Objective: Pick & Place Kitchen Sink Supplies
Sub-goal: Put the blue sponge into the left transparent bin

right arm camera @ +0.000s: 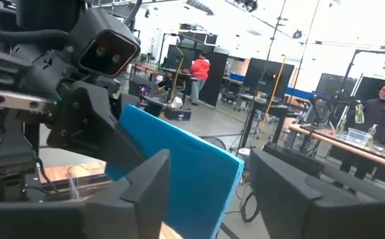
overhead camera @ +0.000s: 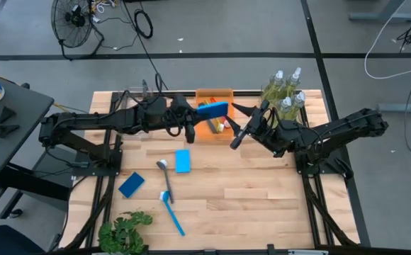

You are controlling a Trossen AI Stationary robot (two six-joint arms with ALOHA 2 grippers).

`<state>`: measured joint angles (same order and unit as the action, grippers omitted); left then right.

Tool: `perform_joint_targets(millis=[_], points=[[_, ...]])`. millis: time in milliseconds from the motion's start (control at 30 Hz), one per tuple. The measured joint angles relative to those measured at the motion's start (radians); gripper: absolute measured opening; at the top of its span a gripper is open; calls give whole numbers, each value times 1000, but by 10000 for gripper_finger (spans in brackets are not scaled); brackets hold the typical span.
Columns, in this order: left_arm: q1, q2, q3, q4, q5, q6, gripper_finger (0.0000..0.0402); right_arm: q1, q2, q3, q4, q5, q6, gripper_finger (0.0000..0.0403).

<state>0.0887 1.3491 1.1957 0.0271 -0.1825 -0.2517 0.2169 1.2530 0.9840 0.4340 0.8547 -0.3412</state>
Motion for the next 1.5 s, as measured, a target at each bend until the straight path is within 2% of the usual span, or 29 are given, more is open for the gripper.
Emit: perform_joint_targets(millis=[233,467,967,1267,1500], points=[[30,-5,0,-107,-42,2,16,0,0,0,0,0,0,238],[116,-40,0,-305,-45,2,16,0,0,0,-6,1,0,240],[369,-211,-1,-793,-130,13,16,-17,0,-1,-44,2,29,240],[474,-241,0,-981,-175,-25,16,-33,0,-1,-53,2,45,240],[527,-237,0,-1054,-249,-25,16,-33,0,-1,-53,2,45,240]])
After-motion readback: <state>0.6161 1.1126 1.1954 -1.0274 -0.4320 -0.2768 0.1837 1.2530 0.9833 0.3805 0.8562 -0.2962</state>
